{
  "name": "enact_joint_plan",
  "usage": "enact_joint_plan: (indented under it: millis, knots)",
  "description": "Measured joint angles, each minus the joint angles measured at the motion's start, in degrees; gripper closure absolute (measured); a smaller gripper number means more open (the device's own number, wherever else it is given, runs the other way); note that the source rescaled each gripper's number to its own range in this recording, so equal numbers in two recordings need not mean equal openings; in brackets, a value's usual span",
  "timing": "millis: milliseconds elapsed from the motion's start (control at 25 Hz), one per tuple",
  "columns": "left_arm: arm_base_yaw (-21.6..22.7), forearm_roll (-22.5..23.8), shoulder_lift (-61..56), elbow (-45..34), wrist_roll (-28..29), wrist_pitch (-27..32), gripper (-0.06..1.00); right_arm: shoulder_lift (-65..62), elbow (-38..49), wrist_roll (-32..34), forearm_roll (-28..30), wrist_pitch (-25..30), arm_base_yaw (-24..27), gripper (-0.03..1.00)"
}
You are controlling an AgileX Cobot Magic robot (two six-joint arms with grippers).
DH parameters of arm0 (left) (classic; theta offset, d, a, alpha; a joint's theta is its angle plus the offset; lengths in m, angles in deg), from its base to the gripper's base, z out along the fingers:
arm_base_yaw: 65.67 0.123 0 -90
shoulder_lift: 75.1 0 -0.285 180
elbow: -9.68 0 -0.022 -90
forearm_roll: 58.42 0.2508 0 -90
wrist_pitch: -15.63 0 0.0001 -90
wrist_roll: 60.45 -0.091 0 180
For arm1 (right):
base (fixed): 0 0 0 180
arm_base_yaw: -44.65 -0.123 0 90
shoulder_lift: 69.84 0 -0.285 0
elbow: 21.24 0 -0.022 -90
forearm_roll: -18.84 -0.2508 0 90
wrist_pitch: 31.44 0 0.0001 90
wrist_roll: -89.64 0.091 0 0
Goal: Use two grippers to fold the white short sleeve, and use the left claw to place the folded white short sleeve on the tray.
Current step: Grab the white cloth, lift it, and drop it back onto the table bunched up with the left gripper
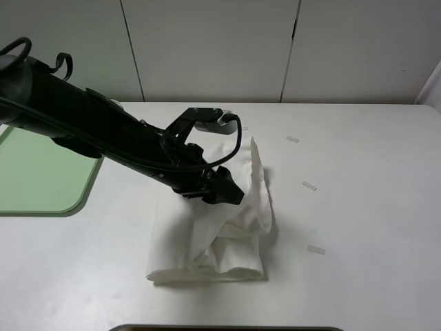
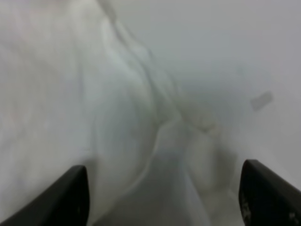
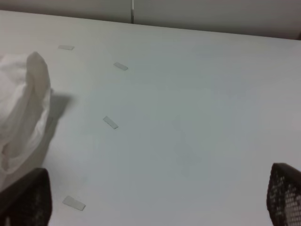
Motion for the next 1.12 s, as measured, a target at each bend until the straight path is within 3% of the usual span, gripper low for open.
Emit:
enact_joint_plan:
  millis: [160, 400, 520, 560, 600, 640, 840, 960, 1120]
  knots:
    - [-0.1, 0.1, 0.4, -0.9, 0.0, 0.7, 0.28, 0.0, 0.0, 0.0, 0.0, 0.0, 0.0, -0.03]
    - [-1.9, -3.0, 3.2, -0.9, -1.6, 7.2, 0.28, 0.0, 0.0, 0.0, 0.0, 0.0, 0.0, -0.03]
    - [-2.8, -6.0, 3.3, 1.0, -8.9, 17.9, 0.28, 0.0, 0.0, 0.0, 0.0, 0.0, 0.0, -0.03]
    - [-2.8, -6.0, 3.3, 1.0, -8.9, 17.9, 0.28, 0.0, 0.0, 0.1, 0.0, 0.0, 0.0, -0.03]
    - [-2.9, -6.8, 3.3, 2.3, -13.1, 22.2, 0.28, 0.0, 0.0, 0.1, 0.0, 0.0, 0.0, -0.03]
    - [-2.9, -6.9, 3.3, 2.8, -14.8, 22.7, 0.28, 0.0, 0.0, 0.1, 0.0, 0.0, 0.0, -0.03]
    - [-2.6, -6.5, 3.3, 2.9, -15.7, 20.9, 0.28, 0.0, 0.0, 0.1, 0.0, 0.0, 0.0, -0.03]
    - [-2.2, -5.3, 1.9, 2.9, -14.2, 16.7, 0.28, 0.0, 0.0, 0.1, 0.0, -0.1, 0.0, -0.03]
    - [-0.8, -0.6, -5.6, 2.5, -5.0, 2.2, 0.27, 0.0, 0.0, 0.1, 0.0, -0.1, 0.0, -0.03]
